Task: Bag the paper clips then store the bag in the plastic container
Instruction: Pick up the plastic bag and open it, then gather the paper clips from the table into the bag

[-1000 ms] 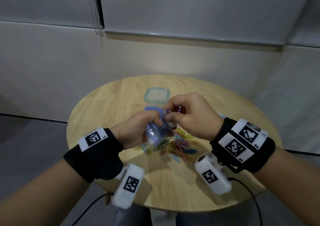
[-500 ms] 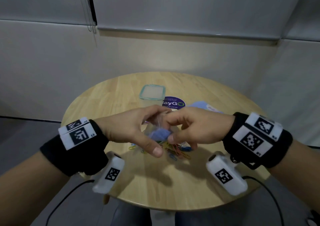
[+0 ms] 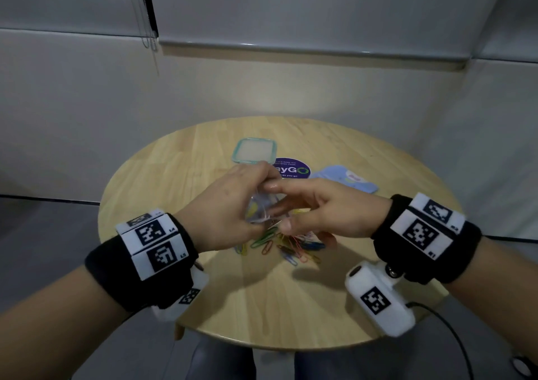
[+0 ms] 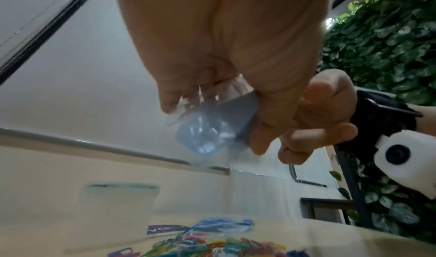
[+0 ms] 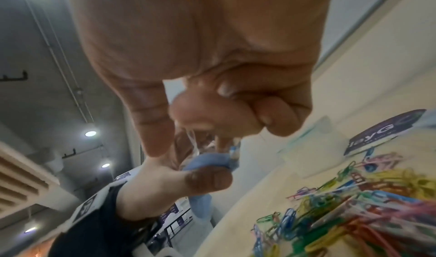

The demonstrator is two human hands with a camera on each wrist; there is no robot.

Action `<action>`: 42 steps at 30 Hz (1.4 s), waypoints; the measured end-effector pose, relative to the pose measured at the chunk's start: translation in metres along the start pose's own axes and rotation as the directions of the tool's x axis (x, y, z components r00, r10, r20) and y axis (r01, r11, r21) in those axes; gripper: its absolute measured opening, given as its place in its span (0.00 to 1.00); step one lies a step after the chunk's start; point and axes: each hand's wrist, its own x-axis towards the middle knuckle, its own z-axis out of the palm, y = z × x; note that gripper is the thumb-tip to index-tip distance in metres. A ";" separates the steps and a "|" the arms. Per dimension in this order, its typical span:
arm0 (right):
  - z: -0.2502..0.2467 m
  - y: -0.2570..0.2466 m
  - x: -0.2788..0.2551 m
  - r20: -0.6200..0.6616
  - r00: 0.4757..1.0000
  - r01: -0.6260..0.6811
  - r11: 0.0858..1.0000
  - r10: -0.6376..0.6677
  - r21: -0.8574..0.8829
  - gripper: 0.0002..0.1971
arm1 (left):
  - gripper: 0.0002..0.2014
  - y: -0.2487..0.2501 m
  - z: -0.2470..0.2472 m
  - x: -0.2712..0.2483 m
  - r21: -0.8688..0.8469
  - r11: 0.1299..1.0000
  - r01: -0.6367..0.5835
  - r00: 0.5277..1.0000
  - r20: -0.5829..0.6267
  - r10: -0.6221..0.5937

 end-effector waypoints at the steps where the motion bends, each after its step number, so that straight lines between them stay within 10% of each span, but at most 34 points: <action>1: -0.001 -0.003 0.000 -0.009 1.000 0.004 1.000 -0.004 -0.027 0.30 | 0.29 -0.003 0.000 0.001 0.017 1.000 0.022 1.000 0.002 -0.022; 15: 0.001 -0.005 0.006 -0.031 0.999 -0.027 0.971 0.035 0.238 0.30 | 0.28 -0.016 -0.006 0.006 0.272 0.950 0.156 0.983 0.047 -0.175; 25: -0.036 0.013 0.017 -0.393 0.919 -0.059 0.997 0.038 -0.041 0.11 | 0.17 -0.022 -0.012 0.002 0.099 0.962 0.256 0.964 0.054 -0.262; 31: -0.033 0.035 0.039 -0.228 0.881 -0.452 0.596 0.415 -0.664 0.48 | 0.23 -0.024 -0.015 0.002 0.071 0.990 0.125 0.990 0.057 -0.129; 42: -0.023 0.044 0.064 -0.306 0.908 -0.419 0.578 0.287 -0.700 0.17 | 0.26 -0.020 -0.010 0.003 0.188 0.959 0.211 0.972 0.063 -0.226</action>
